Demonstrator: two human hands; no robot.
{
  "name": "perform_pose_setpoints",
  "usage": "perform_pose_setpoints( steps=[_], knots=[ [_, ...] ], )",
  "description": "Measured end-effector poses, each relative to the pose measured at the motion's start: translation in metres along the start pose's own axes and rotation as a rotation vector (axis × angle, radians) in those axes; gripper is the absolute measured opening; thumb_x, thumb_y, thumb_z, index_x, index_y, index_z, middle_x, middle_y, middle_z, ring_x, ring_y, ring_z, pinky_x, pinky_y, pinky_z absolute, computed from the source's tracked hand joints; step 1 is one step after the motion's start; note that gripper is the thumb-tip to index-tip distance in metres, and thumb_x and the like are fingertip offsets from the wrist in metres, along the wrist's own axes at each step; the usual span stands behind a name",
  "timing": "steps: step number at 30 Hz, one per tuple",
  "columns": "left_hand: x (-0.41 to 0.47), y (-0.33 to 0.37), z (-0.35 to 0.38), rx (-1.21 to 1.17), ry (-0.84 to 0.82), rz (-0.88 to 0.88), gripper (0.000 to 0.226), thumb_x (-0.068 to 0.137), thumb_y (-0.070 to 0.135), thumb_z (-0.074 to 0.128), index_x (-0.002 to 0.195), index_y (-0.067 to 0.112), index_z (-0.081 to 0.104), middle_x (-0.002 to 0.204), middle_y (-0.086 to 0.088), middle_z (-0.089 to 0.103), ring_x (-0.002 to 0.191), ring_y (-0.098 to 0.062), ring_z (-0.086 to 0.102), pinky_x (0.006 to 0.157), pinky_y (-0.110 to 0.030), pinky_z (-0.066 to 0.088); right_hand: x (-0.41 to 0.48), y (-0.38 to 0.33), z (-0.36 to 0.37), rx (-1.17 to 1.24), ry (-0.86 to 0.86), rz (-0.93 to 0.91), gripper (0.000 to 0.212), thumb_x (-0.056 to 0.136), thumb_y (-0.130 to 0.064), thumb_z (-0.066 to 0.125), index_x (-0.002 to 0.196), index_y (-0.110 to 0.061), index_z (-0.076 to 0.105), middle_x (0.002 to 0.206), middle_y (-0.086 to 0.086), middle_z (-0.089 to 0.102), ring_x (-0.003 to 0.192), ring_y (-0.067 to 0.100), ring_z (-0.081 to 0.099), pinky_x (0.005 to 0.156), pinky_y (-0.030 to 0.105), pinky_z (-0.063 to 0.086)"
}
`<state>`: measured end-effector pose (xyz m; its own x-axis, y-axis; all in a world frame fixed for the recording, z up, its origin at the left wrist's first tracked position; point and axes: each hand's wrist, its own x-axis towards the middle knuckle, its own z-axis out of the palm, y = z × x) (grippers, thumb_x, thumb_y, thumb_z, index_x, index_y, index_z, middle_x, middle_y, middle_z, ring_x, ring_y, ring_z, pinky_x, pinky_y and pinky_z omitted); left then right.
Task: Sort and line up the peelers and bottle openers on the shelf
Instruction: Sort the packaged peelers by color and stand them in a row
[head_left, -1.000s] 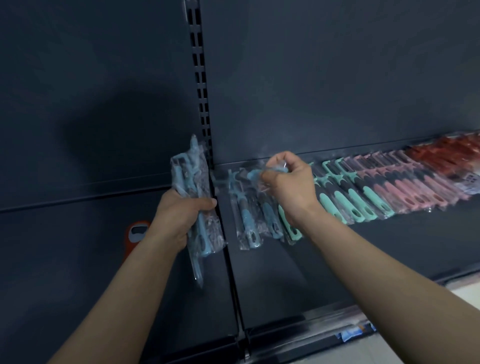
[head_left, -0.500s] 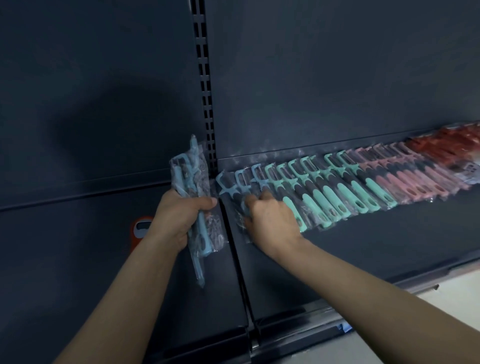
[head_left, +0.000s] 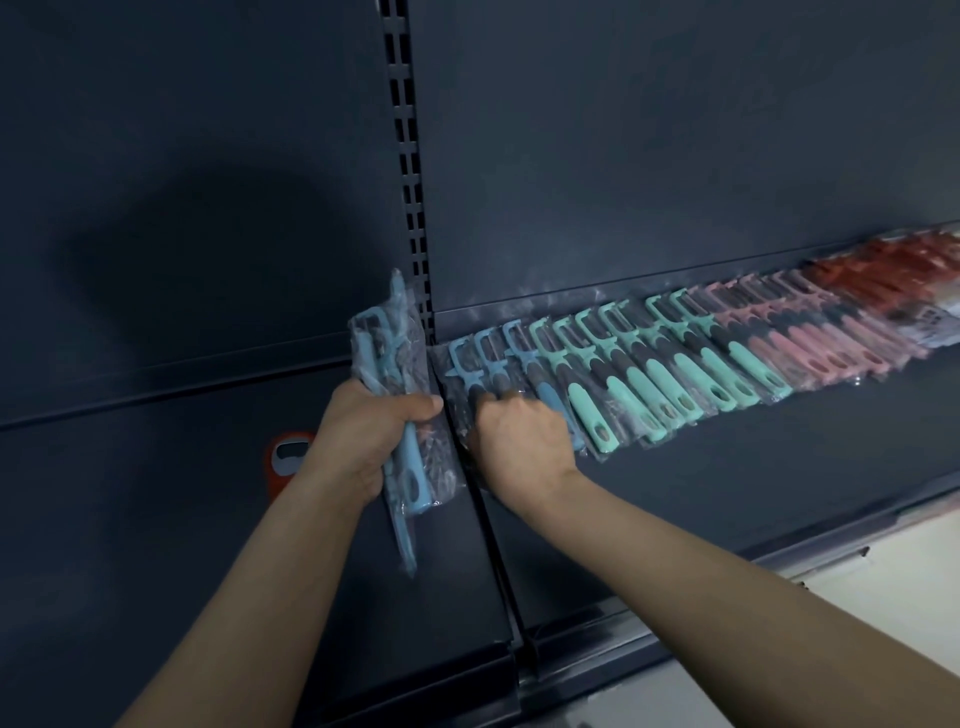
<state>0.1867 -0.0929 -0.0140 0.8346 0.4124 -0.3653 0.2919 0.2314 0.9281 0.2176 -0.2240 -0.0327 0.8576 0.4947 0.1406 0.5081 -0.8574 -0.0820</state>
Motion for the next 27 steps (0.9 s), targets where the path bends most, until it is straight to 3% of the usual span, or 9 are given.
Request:
perform_pose_setpoints(
  steps=[4, 9, 11, 14, 17, 22, 27],
  knots=[
    [0.000, 0.000, 0.001, 0.028, -0.022, -0.002, 0.014, 0.073, -0.007, 0.072, 0.078, 0.004, 0.063, 0.051, -0.001, 0.063, 0.044, -0.011, 0.059, 0.044, -0.021, 0.050, 0.004, 0.004, 0.003, 0.032, 0.043, 0.005, 0.019, 0.089, -0.007, 0.051, 0.106, -0.009, 0.058, 0.102, 0.010, 0.065, 0.091, 0.027, 0.063, 0.062, 0.030, 0.038],
    [-0.003, 0.000, 0.005, 0.028, -0.050, -0.026, 0.011, 0.074, -0.010, 0.069, 0.077, 0.000, 0.064, 0.060, -0.010, 0.064, 0.050, -0.018, 0.061, 0.051, -0.028, 0.055, 0.007, 0.016, -0.002, 0.089, 0.082, -0.038, 0.029, 0.095, -0.029, 0.047, 0.112, -0.010, 0.061, 0.109, 0.011, 0.060, 0.105, 0.028, 0.050, 0.088, 0.034, 0.038],
    [-0.004, 0.002, 0.010, -0.005, -0.091, -0.025, 0.013, 0.074, -0.013, 0.067, 0.079, -0.001, 0.066, 0.065, -0.012, 0.067, 0.055, -0.020, 0.065, 0.058, -0.032, 0.058, 0.008, 0.020, -0.011, 0.417, 0.085, -0.011, 0.025, 0.095, -0.026, 0.050, 0.106, -0.010, 0.066, 0.102, 0.010, 0.065, 0.098, 0.025, 0.056, 0.085, 0.033, 0.043],
    [-0.006, 0.003, 0.019, -0.034, -0.159, -0.023, 0.018, 0.073, -0.015, 0.065, 0.084, -0.001, 0.069, 0.075, -0.016, 0.070, 0.064, -0.024, 0.068, 0.067, -0.039, 0.058, 0.010, 0.026, -0.021, 0.993, -0.044, 0.142, 0.019, 0.093, -0.024, 0.056, 0.092, -0.012, 0.071, 0.081, 0.002, 0.070, 0.073, 0.010, 0.062, 0.069, 0.023, 0.049],
    [-0.010, 0.003, 0.030, -0.040, -0.185, -0.028, 0.020, 0.069, -0.016, 0.066, 0.079, 0.000, 0.072, 0.083, -0.022, 0.070, 0.071, -0.031, 0.068, 0.069, -0.045, 0.058, 0.009, 0.033, -0.027, 1.309, -0.151, 0.191, 0.019, 0.091, -0.016, 0.060, 0.078, -0.004, 0.066, 0.063, 0.002, 0.061, 0.050, 0.001, 0.055, 0.050, 0.011, 0.044],
    [-0.020, 0.003, 0.053, -0.075, -0.167, -0.076, 0.023, 0.069, -0.014, 0.065, 0.090, -0.004, 0.069, 0.079, -0.022, 0.071, 0.065, -0.030, 0.070, 0.052, -0.034, 0.056, 0.011, 0.053, -0.029, 1.558, -0.205, 0.322, 0.015, 0.086, -0.005, 0.065, 0.070, -0.007, 0.064, 0.063, 0.009, 0.061, 0.054, 0.014, 0.054, 0.048, 0.019, 0.050],
    [-0.030, -0.002, 0.077, -0.110, -0.145, -0.079, 0.026, 0.070, -0.013, 0.067, 0.094, -0.004, 0.068, 0.083, -0.020, 0.072, 0.067, -0.028, 0.070, 0.054, -0.032, 0.056, 0.014, 0.075, -0.027, 1.620, -0.241, 0.382, 0.018, 0.084, -0.004, 0.066, 0.068, -0.009, 0.062, 0.058, 0.006, 0.061, 0.048, 0.014, 0.055, 0.044, 0.021, 0.048]
  ],
)
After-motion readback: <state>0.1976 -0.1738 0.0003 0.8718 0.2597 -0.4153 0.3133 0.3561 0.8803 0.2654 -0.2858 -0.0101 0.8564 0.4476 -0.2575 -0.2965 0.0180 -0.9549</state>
